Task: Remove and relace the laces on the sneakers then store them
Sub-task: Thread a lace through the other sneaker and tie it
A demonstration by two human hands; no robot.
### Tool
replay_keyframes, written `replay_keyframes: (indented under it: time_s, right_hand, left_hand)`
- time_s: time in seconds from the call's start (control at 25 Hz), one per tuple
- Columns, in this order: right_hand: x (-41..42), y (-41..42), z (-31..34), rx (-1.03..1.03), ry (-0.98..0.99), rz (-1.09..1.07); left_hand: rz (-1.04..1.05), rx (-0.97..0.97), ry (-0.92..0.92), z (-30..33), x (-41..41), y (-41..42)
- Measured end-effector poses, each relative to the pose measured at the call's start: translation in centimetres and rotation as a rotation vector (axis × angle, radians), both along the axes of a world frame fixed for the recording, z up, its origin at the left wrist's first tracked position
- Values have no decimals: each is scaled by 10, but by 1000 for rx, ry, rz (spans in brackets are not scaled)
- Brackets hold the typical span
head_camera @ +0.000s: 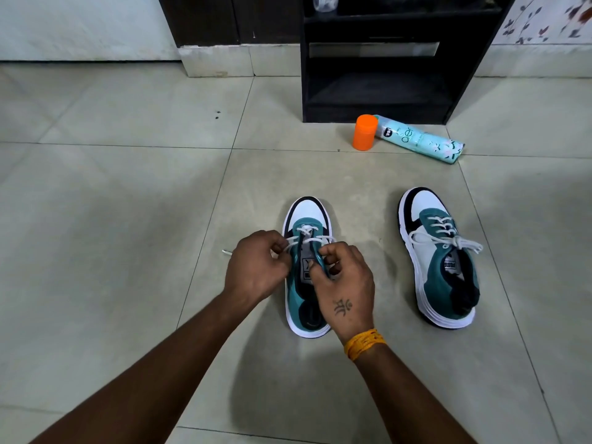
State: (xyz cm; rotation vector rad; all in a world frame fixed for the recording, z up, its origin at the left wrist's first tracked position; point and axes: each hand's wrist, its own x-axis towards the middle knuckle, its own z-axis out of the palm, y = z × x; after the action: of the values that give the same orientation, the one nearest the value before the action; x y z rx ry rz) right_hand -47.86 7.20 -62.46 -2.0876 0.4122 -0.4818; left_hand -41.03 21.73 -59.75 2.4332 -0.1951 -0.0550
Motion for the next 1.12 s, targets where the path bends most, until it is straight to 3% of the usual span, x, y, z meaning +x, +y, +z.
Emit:
replay_keyframes:
  time_s: [0.12, 0.24, 0.32, 0.56, 0.64, 0.72, 0.8, 0.88, 1.0, 1.12]
  right_hand:
    - [0, 0, -2, 16, -8, -3]
    - [-1, 0, -4, 37, -23, 1]
    - [-1, -1, -5, 40, -27, 3]
    - [0, 0, -8, 49, -40, 7]
    - [-1, 0, -7, 61, -32, 5]
    - [-1, -1, -7, 66, -27, 6]
    - [-1, -1, -7, 71, -31, 7]
    - [0, -1, -6, 62, -31, 3]
    - [-1, 0, -6, 48, -24, -3]
    - [-1, -1, -6, 52, -22, 0]
  left_hand:
    - [-34, 80, -127, -1, 0, 2]
    - [-1, 495, 74, -1, 6, 13]
    - [-42, 656, 173, -1, 6, 20]
    - [-151, 288, -182, 10, 2, 2]
    - [-119, 427, -140, 12, 5, 7]
    - [-101, 705, 38, 12, 7, 17]
    - [-106, 835, 135, 11, 6, 25]
    - [-128, 742, 96, 8, 6, 22]
    - [-195, 425, -138, 4, 5, 11]
    - [-220, 412, -202, 7, 5, 8]
